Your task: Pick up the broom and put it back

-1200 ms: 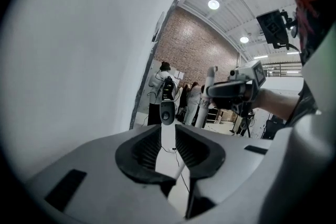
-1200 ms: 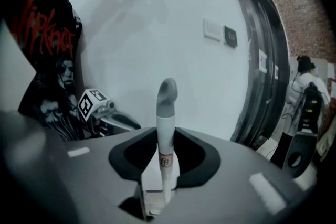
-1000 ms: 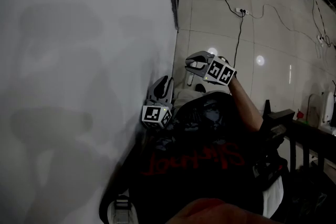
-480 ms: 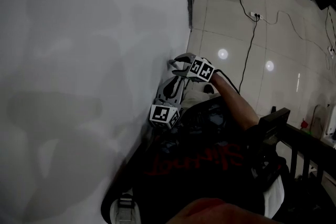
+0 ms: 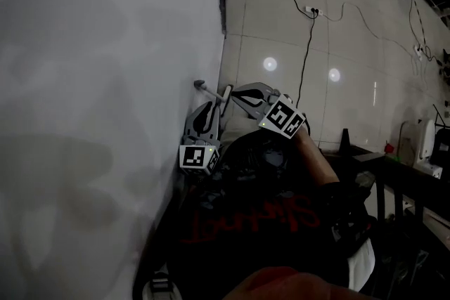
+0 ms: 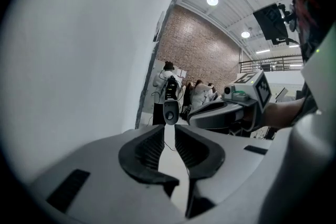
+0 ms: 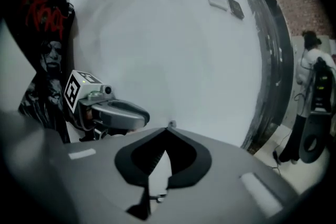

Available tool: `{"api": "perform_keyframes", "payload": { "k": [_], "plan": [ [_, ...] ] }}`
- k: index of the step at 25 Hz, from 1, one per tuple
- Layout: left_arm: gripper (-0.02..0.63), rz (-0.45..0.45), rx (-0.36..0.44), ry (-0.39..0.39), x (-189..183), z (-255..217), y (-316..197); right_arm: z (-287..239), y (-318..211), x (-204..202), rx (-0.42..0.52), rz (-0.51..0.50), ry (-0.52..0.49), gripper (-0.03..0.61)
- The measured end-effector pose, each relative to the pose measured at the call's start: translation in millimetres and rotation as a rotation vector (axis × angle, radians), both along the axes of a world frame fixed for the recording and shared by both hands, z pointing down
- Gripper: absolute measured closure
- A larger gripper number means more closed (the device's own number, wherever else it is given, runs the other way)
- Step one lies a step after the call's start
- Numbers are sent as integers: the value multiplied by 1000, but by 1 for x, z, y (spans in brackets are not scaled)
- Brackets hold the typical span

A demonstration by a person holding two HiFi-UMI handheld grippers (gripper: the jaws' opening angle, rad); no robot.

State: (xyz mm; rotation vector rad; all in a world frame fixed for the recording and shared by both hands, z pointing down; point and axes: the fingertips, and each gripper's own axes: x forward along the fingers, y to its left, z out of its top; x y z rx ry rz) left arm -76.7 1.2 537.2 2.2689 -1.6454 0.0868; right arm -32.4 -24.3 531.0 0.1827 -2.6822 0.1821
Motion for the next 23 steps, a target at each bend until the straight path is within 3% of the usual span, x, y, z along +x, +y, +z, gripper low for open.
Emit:
{"api": "perform_keyframes", "payload": {
  "k": [3,10,23],
  "plan": [
    [548,10,-7,0,6,4,1,-4,1,17,40,46,-5,578],
    [548,22,-56,-13,11,0,5,-9,-7,26,25,86,-72,578],
    [557,38,-74,-32,17,8,11,-13,-9,27,13,92,-99,578]
  ]
}}
